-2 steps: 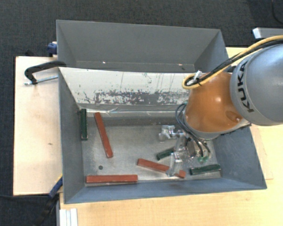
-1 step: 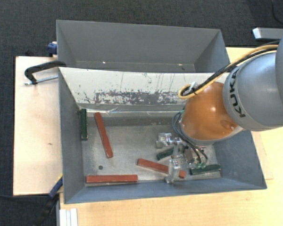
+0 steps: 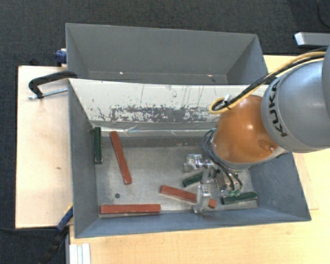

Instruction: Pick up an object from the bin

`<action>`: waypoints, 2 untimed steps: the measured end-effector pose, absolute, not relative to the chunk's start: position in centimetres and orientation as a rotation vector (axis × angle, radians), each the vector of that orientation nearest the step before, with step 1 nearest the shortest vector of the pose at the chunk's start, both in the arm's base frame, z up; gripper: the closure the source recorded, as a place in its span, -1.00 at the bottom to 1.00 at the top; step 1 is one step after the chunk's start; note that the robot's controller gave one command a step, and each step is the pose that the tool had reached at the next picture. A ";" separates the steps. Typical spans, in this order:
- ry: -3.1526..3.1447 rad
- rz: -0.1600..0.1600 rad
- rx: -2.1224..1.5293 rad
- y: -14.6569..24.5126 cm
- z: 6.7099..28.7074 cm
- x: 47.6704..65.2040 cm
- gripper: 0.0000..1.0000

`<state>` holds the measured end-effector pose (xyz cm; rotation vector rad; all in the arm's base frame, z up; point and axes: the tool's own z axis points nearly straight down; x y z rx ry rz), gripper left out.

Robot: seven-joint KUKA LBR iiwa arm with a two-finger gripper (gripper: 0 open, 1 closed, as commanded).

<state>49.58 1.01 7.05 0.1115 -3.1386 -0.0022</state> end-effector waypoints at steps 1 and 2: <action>-3.138 -0.001 0.119 -0.8 7.0 49.2 -1.00; -3.143 -0.003 0.112 1.1 7.1 49.7 1.00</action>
Offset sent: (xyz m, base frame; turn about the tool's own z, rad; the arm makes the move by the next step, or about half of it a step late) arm 0.0000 0.0000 0.0000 0.0000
